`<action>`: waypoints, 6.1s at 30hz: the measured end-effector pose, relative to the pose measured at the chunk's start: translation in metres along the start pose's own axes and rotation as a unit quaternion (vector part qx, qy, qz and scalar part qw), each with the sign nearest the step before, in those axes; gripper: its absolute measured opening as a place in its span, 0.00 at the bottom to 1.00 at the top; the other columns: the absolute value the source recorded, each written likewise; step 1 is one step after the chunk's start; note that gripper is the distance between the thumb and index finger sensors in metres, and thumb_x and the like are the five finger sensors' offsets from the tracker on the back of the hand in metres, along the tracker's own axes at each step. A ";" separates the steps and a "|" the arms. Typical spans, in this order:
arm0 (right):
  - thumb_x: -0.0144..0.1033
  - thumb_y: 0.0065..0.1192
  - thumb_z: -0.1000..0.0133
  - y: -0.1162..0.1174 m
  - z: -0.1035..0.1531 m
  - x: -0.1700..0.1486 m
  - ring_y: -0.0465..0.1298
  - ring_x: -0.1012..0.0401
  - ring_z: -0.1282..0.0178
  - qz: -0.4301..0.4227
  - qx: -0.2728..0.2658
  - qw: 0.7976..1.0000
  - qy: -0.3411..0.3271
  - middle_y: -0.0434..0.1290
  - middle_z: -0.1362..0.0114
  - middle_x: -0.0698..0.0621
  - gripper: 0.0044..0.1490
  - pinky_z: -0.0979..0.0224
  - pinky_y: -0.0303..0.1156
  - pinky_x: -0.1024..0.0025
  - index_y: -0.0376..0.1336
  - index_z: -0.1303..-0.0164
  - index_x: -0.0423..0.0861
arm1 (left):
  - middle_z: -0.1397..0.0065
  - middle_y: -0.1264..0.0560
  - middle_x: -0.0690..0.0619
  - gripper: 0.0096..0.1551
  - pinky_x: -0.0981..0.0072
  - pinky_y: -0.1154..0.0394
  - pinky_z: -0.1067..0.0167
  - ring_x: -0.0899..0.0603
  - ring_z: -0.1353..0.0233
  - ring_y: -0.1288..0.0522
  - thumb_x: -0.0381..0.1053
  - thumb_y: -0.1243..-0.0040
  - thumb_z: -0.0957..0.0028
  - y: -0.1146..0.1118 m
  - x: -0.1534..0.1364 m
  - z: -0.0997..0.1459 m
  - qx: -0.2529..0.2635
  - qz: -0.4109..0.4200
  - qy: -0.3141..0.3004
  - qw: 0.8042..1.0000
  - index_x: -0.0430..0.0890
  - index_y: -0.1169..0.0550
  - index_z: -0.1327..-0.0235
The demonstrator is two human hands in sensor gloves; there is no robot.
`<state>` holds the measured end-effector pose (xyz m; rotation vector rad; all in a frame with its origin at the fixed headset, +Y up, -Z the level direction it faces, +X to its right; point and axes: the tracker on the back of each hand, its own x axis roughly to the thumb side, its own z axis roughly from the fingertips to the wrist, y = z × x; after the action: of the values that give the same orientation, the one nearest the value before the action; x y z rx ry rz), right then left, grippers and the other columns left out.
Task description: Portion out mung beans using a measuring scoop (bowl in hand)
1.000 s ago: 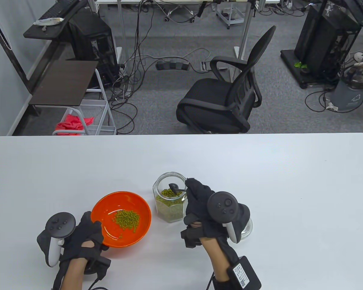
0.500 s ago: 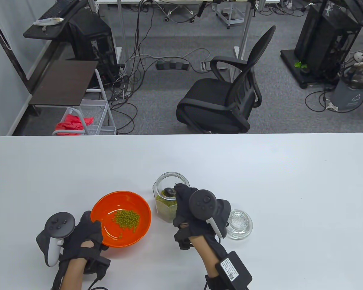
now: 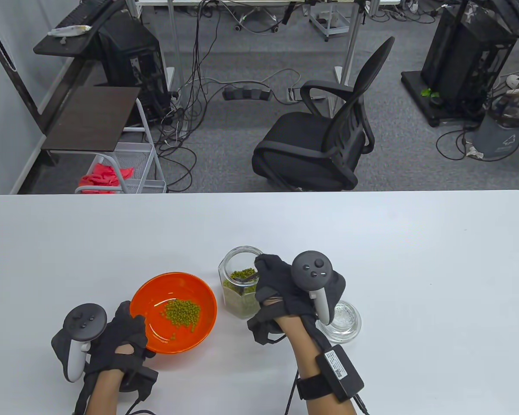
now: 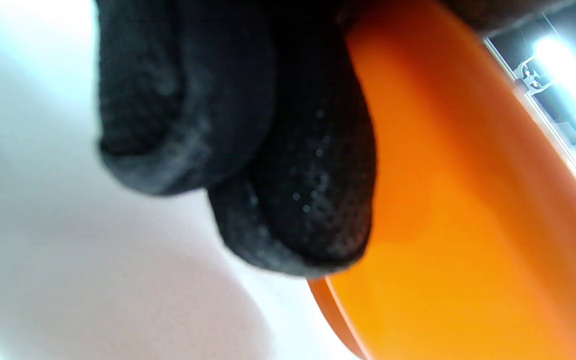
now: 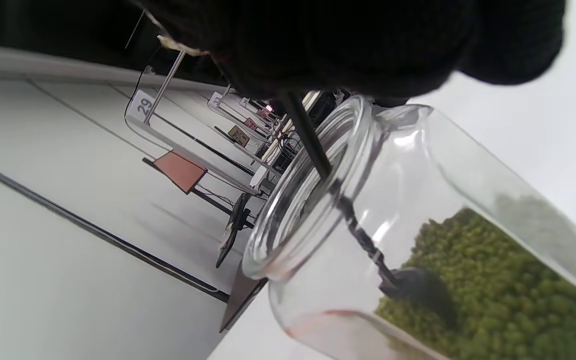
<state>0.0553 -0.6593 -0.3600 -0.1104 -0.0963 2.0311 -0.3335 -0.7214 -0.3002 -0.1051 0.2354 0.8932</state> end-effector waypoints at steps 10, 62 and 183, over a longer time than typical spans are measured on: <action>0.36 0.60 0.46 -0.015 0.004 -0.033 0.80 0.56 0.71 -0.148 -0.023 0.987 0.059 0.78 0.59 0.38 0.26 0.52 0.76 0.44 0.70 0.45 0.34 | 0.39 0.24 0.43 0.38 0.77 0.10 0.76 0.54 0.74 0.07 0.49 0.47 0.43 0.000 0.000 0.000 0.000 0.003 0.000 1.000 0.31 0.41 0.27; 0.37 0.57 0.43 -0.056 0.040 -0.036 0.79 0.57 0.69 -0.299 -0.035 0.953 0.022 0.78 0.57 0.41 0.26 0.51 0.75 0.46 0.68 0.42 0.36 | 0.39 0.24 0.43 0.38 0.78 0.09 0.76 0.54 0.74 0.07 0.50 0.47 0.44 -0.003 0.001 0.001 -0.003 0.002 0.005 1.000 0.31 0.41 0.28; 0.38 0.60 0.47 -0.001 -0.006 0.027 0.81 0.57 0.73 0.078 -0.045 0.996 -0.022 0.80 0.62 0.41 0.25 0.56 0.78 0.46 0.72 0.48 0.37 | 0.39 0.24 0.43 0.38 0.77 0.09 0.76 0.53 0.73 0.07 0.50 0.46 0.44 0.001 0.000 0.000 0.006 0.005 0.003 1.000 0.31 0.41 0.27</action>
<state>0.0445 -0.6347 -0.3664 -0.1327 -0.2123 2.1864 -0.3344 -0.7209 -0.2997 -0.0947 0.2474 0.9018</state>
